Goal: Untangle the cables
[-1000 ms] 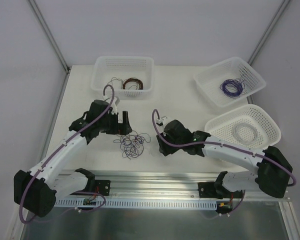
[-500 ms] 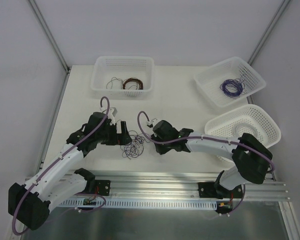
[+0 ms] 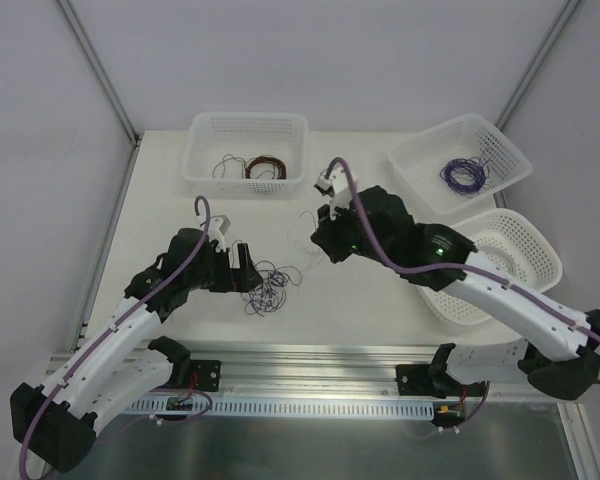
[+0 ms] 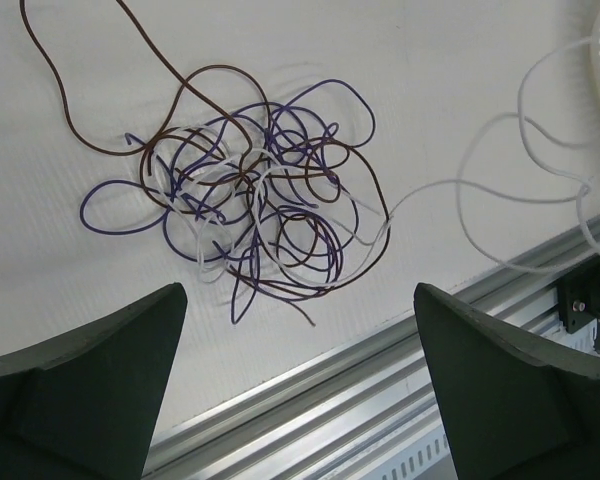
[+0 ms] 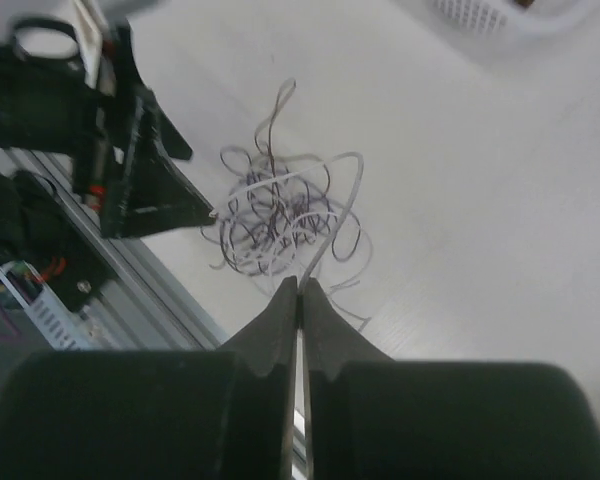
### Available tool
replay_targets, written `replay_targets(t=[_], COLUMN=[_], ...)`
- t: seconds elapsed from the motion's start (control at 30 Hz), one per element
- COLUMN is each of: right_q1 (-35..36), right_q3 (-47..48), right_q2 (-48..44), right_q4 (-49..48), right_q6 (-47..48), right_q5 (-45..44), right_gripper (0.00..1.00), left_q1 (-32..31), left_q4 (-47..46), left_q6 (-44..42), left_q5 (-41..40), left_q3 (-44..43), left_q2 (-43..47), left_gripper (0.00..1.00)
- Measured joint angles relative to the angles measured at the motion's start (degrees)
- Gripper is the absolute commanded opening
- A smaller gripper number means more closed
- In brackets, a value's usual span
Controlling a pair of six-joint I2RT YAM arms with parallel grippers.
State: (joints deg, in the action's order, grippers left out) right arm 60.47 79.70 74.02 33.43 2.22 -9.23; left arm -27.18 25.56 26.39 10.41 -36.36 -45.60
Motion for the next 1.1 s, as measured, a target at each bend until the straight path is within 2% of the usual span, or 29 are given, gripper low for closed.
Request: replay_targets(t=[0.13,0.23,0.33,0.47,0.63,0.87,1.1], right_q1=[0.02,0.00,0.00,0.00,0.00,0.00,0.00], right_q3=[1.92,3.21,5.60,3.74,2.21,2.19,1.27], right_q2=[-8.74,-11.30,-10.14,-7.61,-5.44,-5.07,-5.07], right_q4=[-0.52,-0.37,-0.37,-1.33,-1.53,-3.08,-4.74], right_q6=[1.44,2.86,3.39,2.89,1.07,-0.90,-2.75], right_q5=[-0.83,-1.53,-2.40,-2.51,-2.32,-0.92,0.11], right_gripper=[0.01,0.01,0.01,0.01,0.01,0.01,0.01], left_q1=[0.00,0.00,-0.02,-0.81,-4.70,-8.50,-14.08], left_q4=[0.00,-0.17,-1.68,-5.25,-14.58,-26.64,-36.09], left_q6=[-0.09,-0.24,-0.35,-0.50,-2.27,-6.56,-10.03], left_q5=[1.05,2.29,4.72,8.17,11.30,13.79,14.62], left_q3=[0.00,0.00,-0.02,0.00,2.01,5.31,5.40], left_q2=[0.92,1.95,3.26,5.22,8.39,7.54,2.97], left_gripper=[0.99,0.99,0.99,0.99,0.97,0.90,0.79])
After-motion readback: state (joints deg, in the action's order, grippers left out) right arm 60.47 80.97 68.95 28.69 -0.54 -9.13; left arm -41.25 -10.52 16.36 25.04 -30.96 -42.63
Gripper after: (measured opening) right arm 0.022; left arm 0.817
